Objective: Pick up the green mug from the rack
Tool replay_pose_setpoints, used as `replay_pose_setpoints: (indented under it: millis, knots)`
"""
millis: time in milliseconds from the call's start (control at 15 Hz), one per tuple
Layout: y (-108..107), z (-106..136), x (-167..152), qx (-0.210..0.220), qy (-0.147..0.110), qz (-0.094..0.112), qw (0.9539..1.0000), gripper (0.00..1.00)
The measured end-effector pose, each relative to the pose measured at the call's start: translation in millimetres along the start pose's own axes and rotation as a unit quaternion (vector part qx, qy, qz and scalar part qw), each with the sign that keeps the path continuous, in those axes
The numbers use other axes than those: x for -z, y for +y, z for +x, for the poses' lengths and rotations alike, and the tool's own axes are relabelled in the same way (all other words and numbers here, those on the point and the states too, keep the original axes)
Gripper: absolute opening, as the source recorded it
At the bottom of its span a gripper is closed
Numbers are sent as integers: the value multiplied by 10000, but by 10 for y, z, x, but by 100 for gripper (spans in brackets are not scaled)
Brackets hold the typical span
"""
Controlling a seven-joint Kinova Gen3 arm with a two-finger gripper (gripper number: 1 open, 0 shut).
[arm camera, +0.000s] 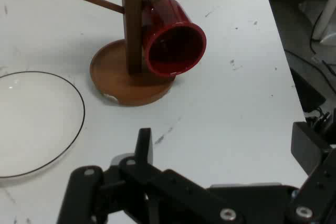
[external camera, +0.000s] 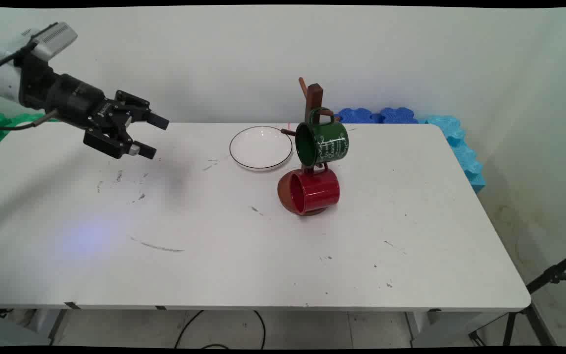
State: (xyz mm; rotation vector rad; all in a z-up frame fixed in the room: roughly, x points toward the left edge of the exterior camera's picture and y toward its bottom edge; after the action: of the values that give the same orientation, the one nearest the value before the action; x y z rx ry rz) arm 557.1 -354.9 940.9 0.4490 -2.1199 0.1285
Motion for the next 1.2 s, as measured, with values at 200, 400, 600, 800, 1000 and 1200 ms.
replay_pose_setpoints:
  millis: [200, 400, 600, 800, 1000, 1200]
  knots:
    - [36, 22, -76, 32, 106, 9, 9999, 100]
    - [90, 122, -194, 74, 240, 52, 9997, 100]
    - [157, 263, -363, 147, 301, 173, 9993, 100]
    - [257, 402, -584, 270, 279, 352, 9986, 100]
    - [387, 492, -843, 426, 218, 533, 9974, 100]
    - [542, 512, -1135, 593, 160, 678, 9958, 100]
